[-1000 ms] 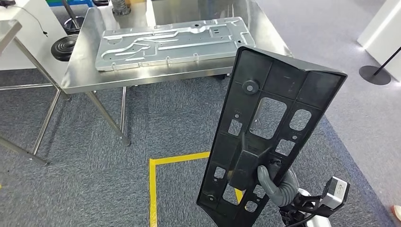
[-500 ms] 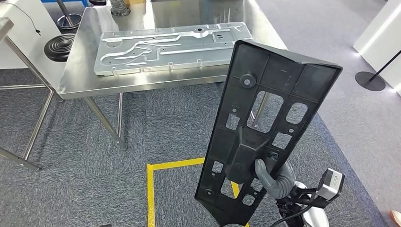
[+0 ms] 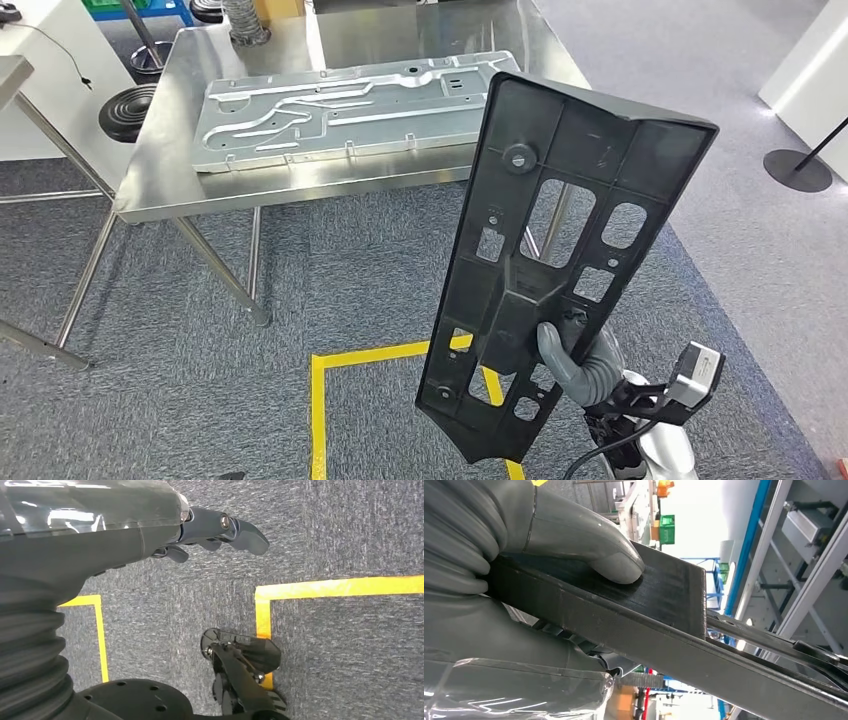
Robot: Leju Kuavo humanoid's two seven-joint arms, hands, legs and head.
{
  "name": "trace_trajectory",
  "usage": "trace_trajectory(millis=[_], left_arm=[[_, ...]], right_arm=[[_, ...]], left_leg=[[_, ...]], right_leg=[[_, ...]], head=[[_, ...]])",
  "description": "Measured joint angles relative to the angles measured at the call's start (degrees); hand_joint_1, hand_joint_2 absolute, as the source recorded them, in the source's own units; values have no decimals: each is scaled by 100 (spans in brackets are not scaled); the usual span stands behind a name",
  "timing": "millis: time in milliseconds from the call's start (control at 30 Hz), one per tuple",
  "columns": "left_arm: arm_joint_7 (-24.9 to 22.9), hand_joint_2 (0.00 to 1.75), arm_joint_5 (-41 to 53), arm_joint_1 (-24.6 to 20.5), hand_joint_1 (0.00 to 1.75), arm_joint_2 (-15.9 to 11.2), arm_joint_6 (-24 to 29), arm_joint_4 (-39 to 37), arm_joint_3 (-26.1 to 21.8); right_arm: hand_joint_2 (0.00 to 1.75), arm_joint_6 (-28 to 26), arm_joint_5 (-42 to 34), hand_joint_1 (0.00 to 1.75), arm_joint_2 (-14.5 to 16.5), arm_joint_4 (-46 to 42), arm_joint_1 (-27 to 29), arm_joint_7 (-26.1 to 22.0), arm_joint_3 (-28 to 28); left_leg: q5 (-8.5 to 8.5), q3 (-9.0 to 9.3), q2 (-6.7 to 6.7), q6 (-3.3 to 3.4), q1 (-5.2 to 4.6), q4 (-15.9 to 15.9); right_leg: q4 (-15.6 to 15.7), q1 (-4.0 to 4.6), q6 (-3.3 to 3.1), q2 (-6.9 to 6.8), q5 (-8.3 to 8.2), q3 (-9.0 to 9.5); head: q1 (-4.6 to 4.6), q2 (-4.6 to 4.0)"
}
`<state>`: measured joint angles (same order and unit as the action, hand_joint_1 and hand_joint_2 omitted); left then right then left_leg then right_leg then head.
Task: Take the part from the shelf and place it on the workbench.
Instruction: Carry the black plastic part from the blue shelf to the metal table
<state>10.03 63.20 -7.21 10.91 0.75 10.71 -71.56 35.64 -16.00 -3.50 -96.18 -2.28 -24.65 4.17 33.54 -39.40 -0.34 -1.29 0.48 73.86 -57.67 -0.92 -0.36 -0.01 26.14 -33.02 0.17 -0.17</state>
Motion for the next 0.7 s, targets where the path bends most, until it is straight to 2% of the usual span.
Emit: trace_trajectory(millis=[67, 133, 167, 267, 300, 333, 400, 433, 467, 500, 533, 567, 600, 633, 667, 700], left_arm=[[-8, 175, 15, -8, 0, 0, -10, 0, 1], [-21, 175, 29, -16, 0, -1, -3, 0, 2], [-25, 175, 28, -14, 0, -2, 7, 0, 2], [-27, 175, -15, 6, 0, -2, 38, 0, -1], [-26, 175, -32, 10, 0, -2, 43, 0, -3], [-25, 175, -43, 12, 0, -2, 45, 0, -4], [-24, 175, -55, 17, 0, -2, 44, 0, -5], [-24, 175, -53, 24, 0, -1, 43, 0, -7], [-24, 175, -51, 32, 0, -1, 43, 0, -8], [-24, 175, -42, 39, 0, 0, 42, 0, -10], [-24, 175, -30, 43, 0, 0, 39, 0, -10], [-24, 175, -16, 45, 0, 0, 35, 0, -11], [-23, 175, 1, 44, 0, 1, 29, 0, -11], [-23, 175, 16, 42, 0, 1, 24, 0, -11], [-22, 175, 26, 40, 0, 1, 20, 0, -11], [-19, 175, 31, 37, 0, 1, 18, 0, -11]], right_arm=[[175, -2, 13, 175, 12, -17, 57, 4, 0], [175, 5, 17, 175, 21, -42, 98, 7, 0], [175, 14, 17, 175, 25, -51, 114, 7, 0], [175, 40, 17, 175, 25, -57, 144, 2, 0], [175, 44, 13, 175, 25, -56, 143, -3, 0], [175, 51, 3, 175, 24, -52, 136, -13, 0], [175, 76, -29, 175, 24, -27, 124, -34, 2], [175, 89, -45, 175, 24, -5, 121, -45, 3], [175, 95, -56, 175, 24, 19, 118, -52, 5], [175, 94, -63, 175, 24, 40, 112, -58, 6], [175, 83, -65, 175, 24, 51, 104, -61, 7], [175, 67, -64, 175, 24, 56, 96, -61, 7], [175, 51, -63, 175, 24, 57, 89, -61, 7], [175, 40, -62, 175, 25, 56, 85, -61, 7], [175, 37, -62, 175, 25, 54, 86, -62, 7], [175, 39, -62, 175, 25, 54, 88, -62, 7]], left_leg=[[-450, 325, 0, 42, 1, -745], [-703, 623, 1, 99, -20, -1417], [-721, 677, 1, 127, -33, -1549], [-724, 716, -1, 213, -31, -1618], [-737, 740, 0, 245, -20, -1649], [-750, 765, 2, 275, -8, -1678], [-742, 776, 5, 312, -13, -1685], [-733, 781, 4, 321, -17, -1684], [-718, 794, 0, 326, -21, -1683], [-700, 814, -6, 325, -23, -1681], [-677, 844, -13, 320, -24, -1678], [-647, 883, -19, 310, -26, -1676], [-612, 913, -23, 291, -40, -1670], [-579, 933, -25, 268, -52, -1665], [-548, 941, -25, 239, -61, -1662], [-522, 943, -22, 207, -66, -1664]], right_leg=[[0, 4, 21, 6, 28, 44], [-9, 26, 69, 16, 58, 69], [-9, 31, 101, 20, 67, 72], [-14, 29, 204, 16, 98, 77], [-110, 29, 231, 11, 162, 40], [-329, 29, 256, 6, 280, -63], [-1087, 16, 284, 5, 601, -460], [-1445, 12, 296, 5, 703, -672], [-1630, 10, 302, 4, 693, -807], [-1586, 10, 299, 4, 566, -829], [-1322, 12, 286, 4, 349, -742], [-912, 16, 261, 3, 96, -576], [-523, 32, 230, 1, -71, -404], [-232, 45, 200, 0, -168, -275], [-71, 60, 169, 3, -187, -203], [-36, 75, 142, 7, -145, -186]], head=[[0, 0], [-1, 0], [0, 0], [0, 0], [0, 0], [0, 0], [0, 0], [0, 0], [0, 0], [0, 0], [0, 0], [0, 0], [1, 0], [1, 0], [1, 0], [1, 0]])
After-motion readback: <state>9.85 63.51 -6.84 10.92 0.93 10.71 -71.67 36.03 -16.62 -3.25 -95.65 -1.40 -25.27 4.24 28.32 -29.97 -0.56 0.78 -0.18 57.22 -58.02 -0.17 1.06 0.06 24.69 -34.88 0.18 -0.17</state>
